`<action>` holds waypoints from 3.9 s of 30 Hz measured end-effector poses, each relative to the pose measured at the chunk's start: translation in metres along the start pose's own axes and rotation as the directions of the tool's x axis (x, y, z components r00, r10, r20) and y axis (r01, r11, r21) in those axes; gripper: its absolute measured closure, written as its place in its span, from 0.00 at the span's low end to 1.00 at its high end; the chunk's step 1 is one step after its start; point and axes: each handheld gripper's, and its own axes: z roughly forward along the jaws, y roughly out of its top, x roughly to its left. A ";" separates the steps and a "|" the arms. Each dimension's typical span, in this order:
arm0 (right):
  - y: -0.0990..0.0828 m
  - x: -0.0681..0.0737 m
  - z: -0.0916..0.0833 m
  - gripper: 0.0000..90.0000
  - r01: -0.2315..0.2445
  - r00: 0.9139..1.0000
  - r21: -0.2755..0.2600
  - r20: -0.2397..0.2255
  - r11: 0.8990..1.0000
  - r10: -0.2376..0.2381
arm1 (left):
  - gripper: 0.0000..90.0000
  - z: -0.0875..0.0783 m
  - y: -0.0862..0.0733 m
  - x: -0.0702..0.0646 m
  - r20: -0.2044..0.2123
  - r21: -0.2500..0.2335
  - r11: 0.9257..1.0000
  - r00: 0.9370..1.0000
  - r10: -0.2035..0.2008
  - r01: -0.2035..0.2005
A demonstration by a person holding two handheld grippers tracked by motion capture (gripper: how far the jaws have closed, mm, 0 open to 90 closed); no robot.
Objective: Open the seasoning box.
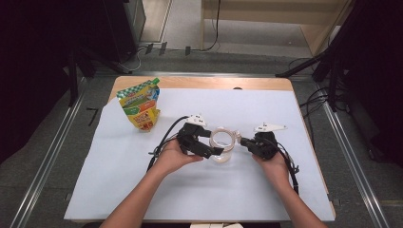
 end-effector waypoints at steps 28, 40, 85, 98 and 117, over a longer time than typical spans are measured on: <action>0.008 0.001 0.001 1.00 0.006 1.000 -0.022 0.021 1.000 -0.006 | 0.10 0.010 0.010 -0.007 -0.059 -0.009 0.999 0.998 0.037 -0.038; 0.008 0.001 0.001 1.00 0.009 1.000 -0.021 0.019 1.000 -0.009 | 0.11 0.003 0.025 -0.011 -0.062 -0.008 0.998 0.996 0.062 -0.062; 0.006 0.002 -0.001 1.00 0.007 1.000 -0.028 0.005 1.000 -0.007 | 0.11 0.024 0.081 -0.013 0.032 0.008 1.000 0.999 0.008 -0.008; 0.005 -0.001 -0.005 1.00 -0.010 1.000 -0.034 0.017 0.999 0.011 | 0.10 0.005 0.079 -0.016 0.044 0.010 1.000 0.999 0.012 -0.013; -0.017 0.021 -0.046 0.61 0.015 0.994 -0.041 -0.111 0.999 -0.020 | 0.39 -0.041 0.035 -0.001 -0.005 -0.024 0.999 1.000 -0.027 0.027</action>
